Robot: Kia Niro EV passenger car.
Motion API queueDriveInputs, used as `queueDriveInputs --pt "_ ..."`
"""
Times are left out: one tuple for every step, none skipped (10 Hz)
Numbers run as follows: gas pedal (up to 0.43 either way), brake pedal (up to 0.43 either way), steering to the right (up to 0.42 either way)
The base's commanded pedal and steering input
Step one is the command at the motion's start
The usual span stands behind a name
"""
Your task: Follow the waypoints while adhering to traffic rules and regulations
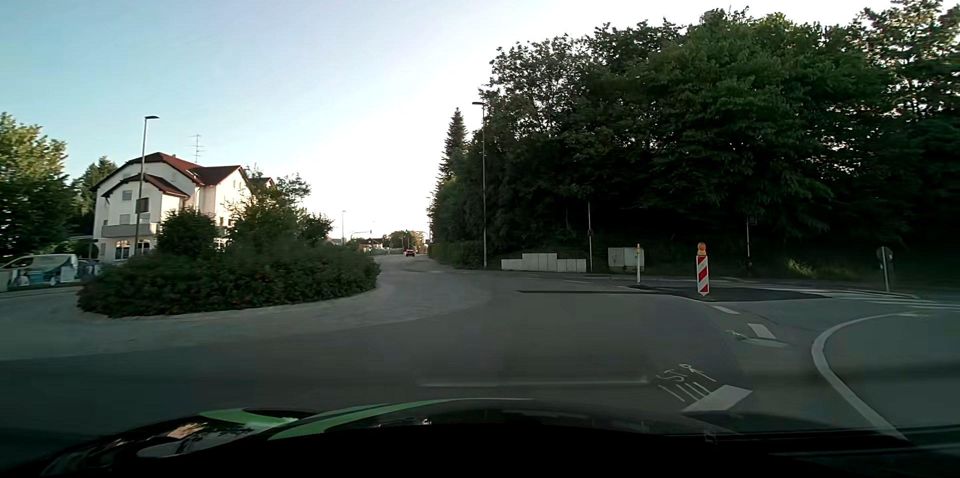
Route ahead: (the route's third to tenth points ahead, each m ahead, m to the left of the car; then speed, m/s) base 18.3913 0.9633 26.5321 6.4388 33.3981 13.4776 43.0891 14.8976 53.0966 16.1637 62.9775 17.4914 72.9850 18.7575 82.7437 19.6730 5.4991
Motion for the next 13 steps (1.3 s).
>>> queueDriveInputs --pt "0.157 0.000 0.183" --pt "0.157 0.000 0.183" --pt "0.157 0.000 0.183" --pt "0.157 0.000 0.182" --pt "0.157 0.000 0.178" --pt "0.157 0.000 0.166" --pt "0.157 0.000 0.146" --pt "0.157 0.000 0.120" --pt "0.157 0.000 0.080" --pt "0.150 0.000 0.049" --pt "0.130 0.000 0.011" --pt "0.110 0.000 -0.023" --pt "0.098 0.000 -0.055"
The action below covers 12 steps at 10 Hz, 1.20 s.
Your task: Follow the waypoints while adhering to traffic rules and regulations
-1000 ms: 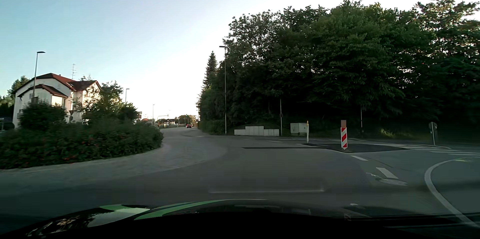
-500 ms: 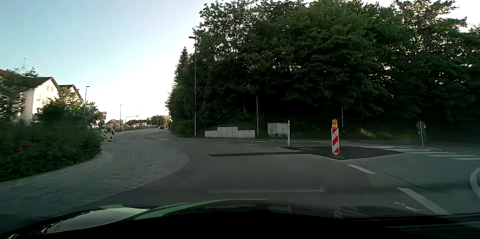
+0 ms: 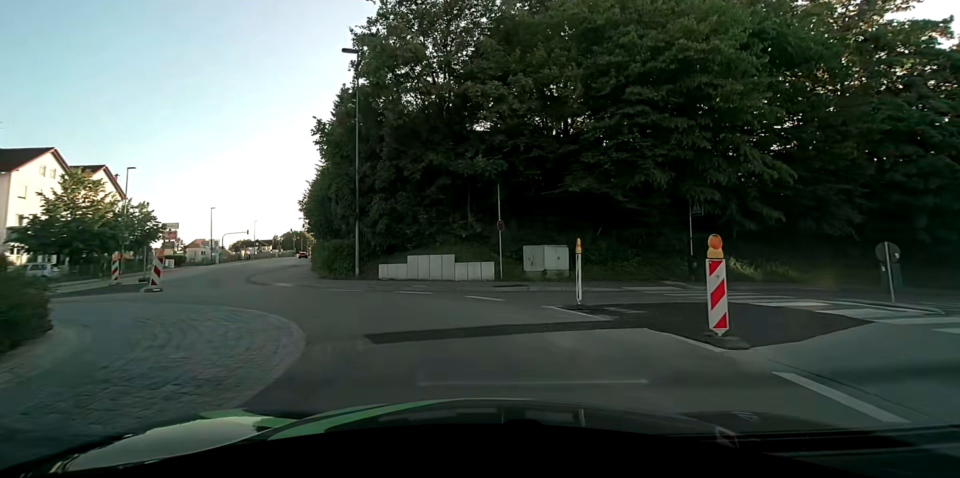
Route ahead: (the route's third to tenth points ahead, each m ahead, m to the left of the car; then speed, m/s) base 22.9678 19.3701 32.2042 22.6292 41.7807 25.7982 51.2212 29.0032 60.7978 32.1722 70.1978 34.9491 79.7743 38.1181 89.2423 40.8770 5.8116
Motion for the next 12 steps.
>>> queueDriveInputs --pt "0.098 0.000 -0.093" --pt "0.098 0.000 -0.119" --pt "0.098 0.000 -0.146" --pt "0.110 0.000 -0.174" --pt "0.110 0.000 -0.198" --pt "0.110 0.000 -0.221" --pt "0.110 0.000 -0.245" --pt "0.110 0.000 -0.263" --pt "0.110 0.000 -0.269" --pt "0.118 0.000 -0.266" --pt "0.118 0.000 -0.261" --pt "0.138 0.000 -0.257"
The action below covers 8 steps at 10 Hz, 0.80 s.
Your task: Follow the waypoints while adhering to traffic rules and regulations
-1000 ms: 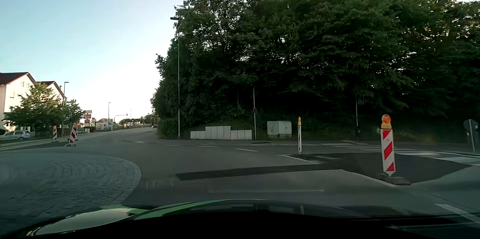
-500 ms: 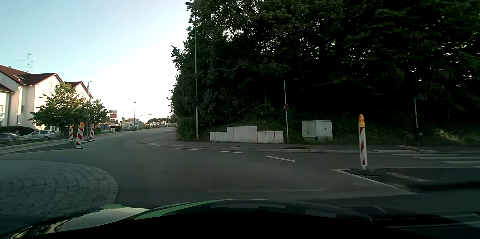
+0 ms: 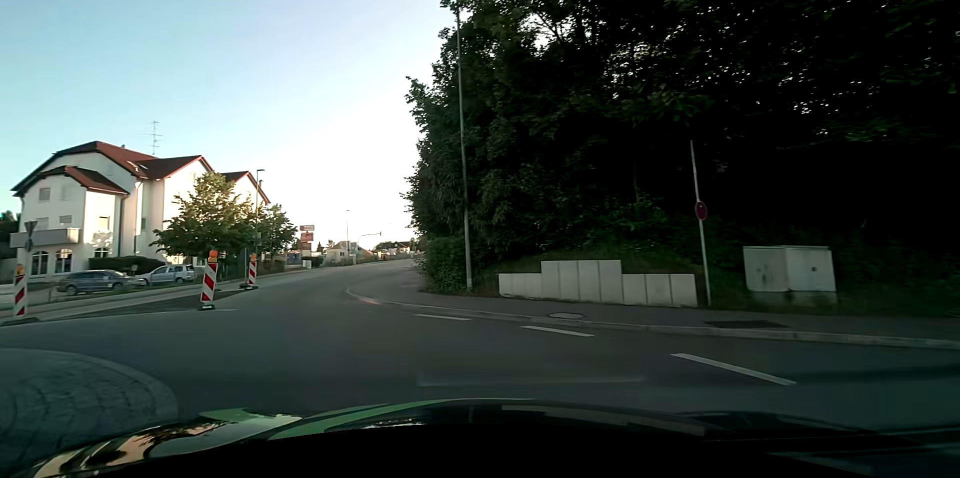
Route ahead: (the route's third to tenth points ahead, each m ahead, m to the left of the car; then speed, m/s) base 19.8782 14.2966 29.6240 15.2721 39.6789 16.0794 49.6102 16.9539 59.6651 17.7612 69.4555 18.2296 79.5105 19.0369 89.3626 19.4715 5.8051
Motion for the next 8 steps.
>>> queueDriveInputs --pt "0.150 0.000 -0.255" --pt "0.150 0.000 -0.255" --pt "0.157 0.000 -0.252" --pt "0.157 0.000 -0.249" --pt "0.157 0.000 -0.244" --pt "0.157 0.000 -0.241" --pt "0.157 0.000 -0.237" --pt "0.169 0.000 -0.230"
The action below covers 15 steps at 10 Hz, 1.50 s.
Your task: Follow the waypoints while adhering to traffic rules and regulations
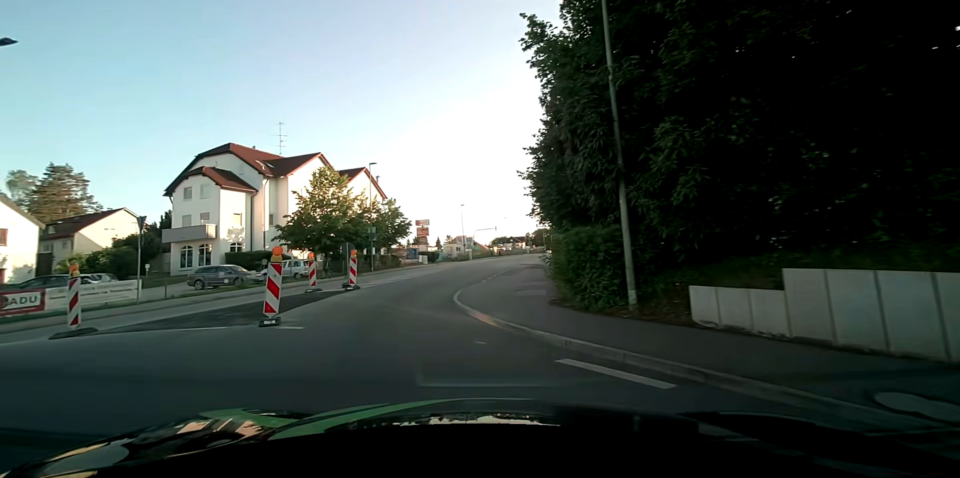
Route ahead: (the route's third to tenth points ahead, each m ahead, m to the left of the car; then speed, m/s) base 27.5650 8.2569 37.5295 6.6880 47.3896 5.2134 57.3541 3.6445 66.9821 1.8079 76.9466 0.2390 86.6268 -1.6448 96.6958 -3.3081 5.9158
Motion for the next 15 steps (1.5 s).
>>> queueDriveInputs --pt "0.177 0.000 -0.224" --pt "0.189 0.000 -0.216" --pt "0.189 0.000 -0.201" --pt "0.197 0.000 -0.184" --pt "0.197 0.000 -0.163" --pt "0.209 0.000 -0.136" --pt "0.220 0.000 -0.110" --pt "0.220 0.000 -0.092" --pt "0.240 0.000 -0.063" --pt "0.240 0.000 -0.034" --pt "0.248 0.000 -0.014" --pt "0.248 0.000 0.011" --pt "0.260 0.000 0.029" --pt "0.260 0.000 0.044" --pt "0.268 0.000 0.057"
